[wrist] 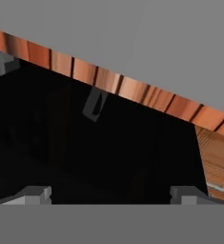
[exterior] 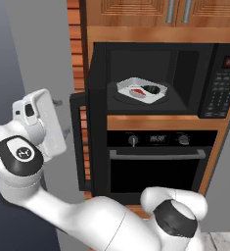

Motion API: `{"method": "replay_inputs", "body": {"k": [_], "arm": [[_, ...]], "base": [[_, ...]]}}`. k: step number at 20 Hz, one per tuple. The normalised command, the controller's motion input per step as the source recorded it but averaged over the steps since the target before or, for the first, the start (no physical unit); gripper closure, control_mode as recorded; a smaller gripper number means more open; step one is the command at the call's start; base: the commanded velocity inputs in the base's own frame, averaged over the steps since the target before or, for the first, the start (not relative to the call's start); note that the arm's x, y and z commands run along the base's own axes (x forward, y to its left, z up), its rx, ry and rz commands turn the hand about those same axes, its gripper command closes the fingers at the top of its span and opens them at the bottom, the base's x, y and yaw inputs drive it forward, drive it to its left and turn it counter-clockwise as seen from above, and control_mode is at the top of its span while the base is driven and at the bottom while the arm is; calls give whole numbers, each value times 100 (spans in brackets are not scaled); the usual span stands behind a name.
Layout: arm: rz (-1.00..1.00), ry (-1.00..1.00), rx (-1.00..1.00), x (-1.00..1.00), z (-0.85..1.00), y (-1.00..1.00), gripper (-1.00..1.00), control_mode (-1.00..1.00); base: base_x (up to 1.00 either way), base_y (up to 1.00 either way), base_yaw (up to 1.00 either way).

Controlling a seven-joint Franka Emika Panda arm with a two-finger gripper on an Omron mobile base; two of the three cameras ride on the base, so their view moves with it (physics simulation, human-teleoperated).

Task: Place the tupperware containing the steak and eggplant meal in the microwave. Close the microwave door and press the start button to reheat the meal.

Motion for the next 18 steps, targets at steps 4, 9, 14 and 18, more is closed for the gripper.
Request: {"method": "replay_inputs", "body": {"k": [4, 9, 14, 18], "arm": [[-20, -4, 0, -6, -24, -73, -100, -100], [-14, -15, 2, -31, -15, -100, -100, -100], [-7, -30, 9, -59, -16, -100, -100, -100], [-7, -29, 13, -41, -17, -100, -100, -100]], "base": [[0, 0, 0], [0, 0, 0], [0, 0, 0], [0, 0, 0]]}}
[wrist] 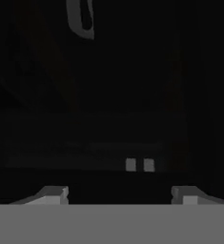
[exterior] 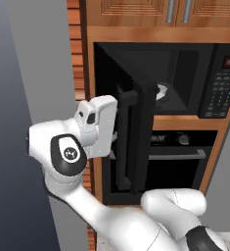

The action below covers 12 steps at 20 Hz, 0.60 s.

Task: Place the tupperware containing the steak and eggplant meal in the microwave. Close the microwave door and press the start button to reheat the meal.

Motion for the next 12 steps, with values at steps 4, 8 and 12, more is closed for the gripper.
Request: {"method": "replay_inputs", "body": {"k": [4, 8, 12], "arm": [[-9, -13, 15, -5, -11, -100, -100, -100], [-4, 0, 16, 14, -3, -100, -100, -100], [0, 0, 15, 29, 0, -100, -100, -100]], "base": [[0, 0, 0], [0, 0, 0], [0, 0, 0]]}}
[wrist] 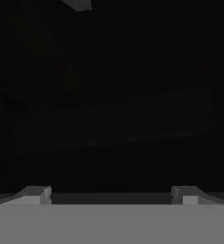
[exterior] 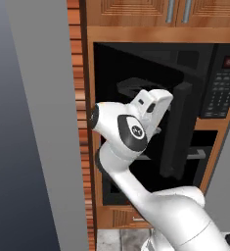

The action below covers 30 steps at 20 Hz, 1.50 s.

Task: Place the tupperware containing the steak and eggplant meal in the microwave. Close the microwave door and press the start button to reheat the meal.

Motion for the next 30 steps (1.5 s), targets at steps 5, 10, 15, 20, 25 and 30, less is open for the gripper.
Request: {"method": "replay_inputs", "body": {"k": [5, 10, 15, 20, 25, 30], "arm": [[0, 0, 13, 57, 0, -98, -100, -100], [3, -7, 11, 79, 0, -74, -100, -100], [10, -11, 10, 90, 0, -54, -100, -100], [21, -19, 9, 87, -2, -41, -100, -100], [25, -14, 6, 93, -5, -27, -100, -100], [25, -1, 4, 88, 2, -14, -100, -100]], "base": [[0, 0, 0], [0, 0, 0], [0, 0, 0], [0, 0, 0], [0, 0, 0], [0, 0, 0]]}}
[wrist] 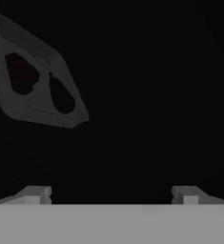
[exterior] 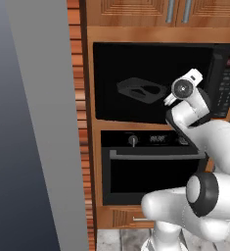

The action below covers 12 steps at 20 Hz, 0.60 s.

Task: Place the tupperware containing the steak and eggplant meal in the microwave. Close the microwave door and press the start button to reheat the meal.

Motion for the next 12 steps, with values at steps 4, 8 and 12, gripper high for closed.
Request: {"method": "replay_inputs", "body": {"k": [4, 8, 12], "arm": [[19, 8, 0, 71, 25, -1, -100, -100], [17, 3, 0, 69, 22, 0, -100, -100], [17, 5, 1, 73, 25, 0, -100, -100]], "base": [[0, 0, 0], [0, 0, 0], [0, 0, 0]]}}
